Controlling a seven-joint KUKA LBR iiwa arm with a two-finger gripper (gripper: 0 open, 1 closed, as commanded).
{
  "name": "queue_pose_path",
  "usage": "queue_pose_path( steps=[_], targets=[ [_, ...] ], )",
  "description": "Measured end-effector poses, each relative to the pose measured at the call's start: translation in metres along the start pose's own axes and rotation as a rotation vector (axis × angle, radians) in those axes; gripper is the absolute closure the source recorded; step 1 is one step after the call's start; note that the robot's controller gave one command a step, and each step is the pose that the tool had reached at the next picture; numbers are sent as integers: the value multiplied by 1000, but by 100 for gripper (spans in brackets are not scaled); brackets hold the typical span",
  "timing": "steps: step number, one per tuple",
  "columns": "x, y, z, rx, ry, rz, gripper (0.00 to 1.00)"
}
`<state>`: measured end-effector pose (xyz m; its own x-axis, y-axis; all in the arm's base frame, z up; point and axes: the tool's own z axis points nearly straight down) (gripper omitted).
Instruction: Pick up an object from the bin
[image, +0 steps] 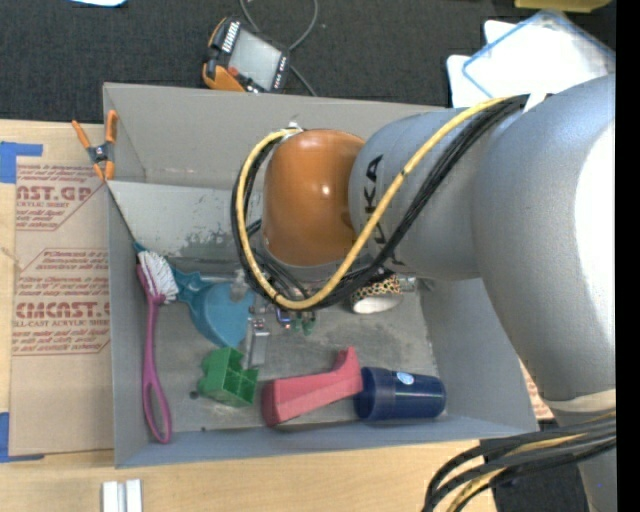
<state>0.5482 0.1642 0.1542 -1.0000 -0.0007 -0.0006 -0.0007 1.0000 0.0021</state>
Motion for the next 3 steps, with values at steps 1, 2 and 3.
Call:
queue_pose_path(
  steps=[1, 2, 3],
  targets=[
    [0, 0, 0, 0, 0, 0, 0],
    [3, 23, 59, 0, 1, -39, 0],
    [28, 46, 61, -5, -15, -6, 0]
  ],
)
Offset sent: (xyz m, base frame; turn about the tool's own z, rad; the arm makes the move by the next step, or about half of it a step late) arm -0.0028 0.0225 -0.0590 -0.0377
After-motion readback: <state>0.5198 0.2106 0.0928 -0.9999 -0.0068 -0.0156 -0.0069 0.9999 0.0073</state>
